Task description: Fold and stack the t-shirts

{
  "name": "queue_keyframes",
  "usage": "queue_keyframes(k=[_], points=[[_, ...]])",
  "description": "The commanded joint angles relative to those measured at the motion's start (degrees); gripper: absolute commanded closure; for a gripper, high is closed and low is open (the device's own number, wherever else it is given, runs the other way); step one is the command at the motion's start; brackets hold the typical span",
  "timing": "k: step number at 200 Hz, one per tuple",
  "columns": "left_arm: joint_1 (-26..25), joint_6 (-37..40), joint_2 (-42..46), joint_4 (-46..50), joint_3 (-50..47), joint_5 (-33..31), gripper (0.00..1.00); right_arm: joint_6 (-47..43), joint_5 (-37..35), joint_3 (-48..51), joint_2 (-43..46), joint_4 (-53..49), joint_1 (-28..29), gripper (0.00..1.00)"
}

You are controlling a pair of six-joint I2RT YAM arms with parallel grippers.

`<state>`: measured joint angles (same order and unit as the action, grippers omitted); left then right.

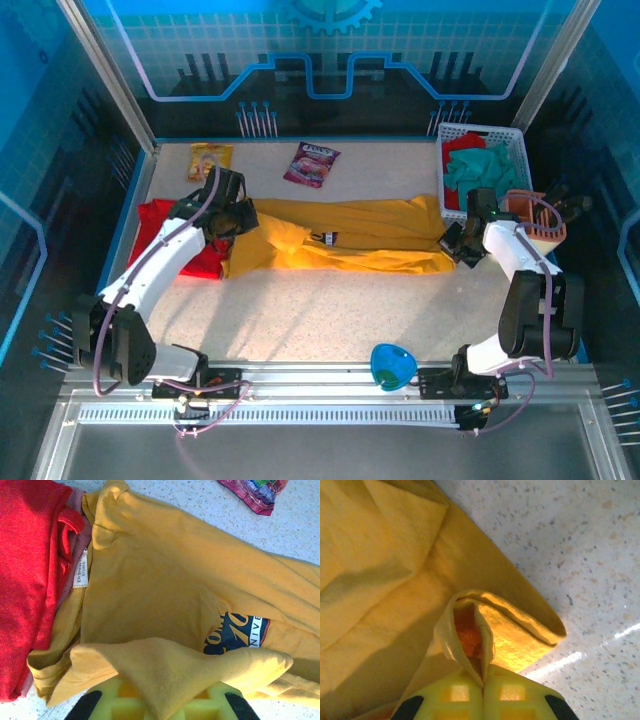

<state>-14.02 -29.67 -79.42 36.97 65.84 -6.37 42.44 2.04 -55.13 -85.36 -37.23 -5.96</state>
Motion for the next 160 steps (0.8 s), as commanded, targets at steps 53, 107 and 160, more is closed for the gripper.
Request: queue_keyframes(k=[53, 107, 160], points=[[1.45, 1.28, -2.21, -5.02, 0.64, 0.3, 1.0, 8.12, 1.23, 4.42, -0.74, 14.28, -0.73, 1.0], [1.81, 1.3, -2.57, -7.79, -1.16, 0.1, 1.0, 11.11, 2.59, 9.17, -2.1, 23.39, -1.18, 1.0], [2.57, 0.95, -3.91, -9.17, -1.9, 0.14, 1.0, 12.04, 4.28, 9.93, -4.1, 28.06, -1.42, 1.0]])
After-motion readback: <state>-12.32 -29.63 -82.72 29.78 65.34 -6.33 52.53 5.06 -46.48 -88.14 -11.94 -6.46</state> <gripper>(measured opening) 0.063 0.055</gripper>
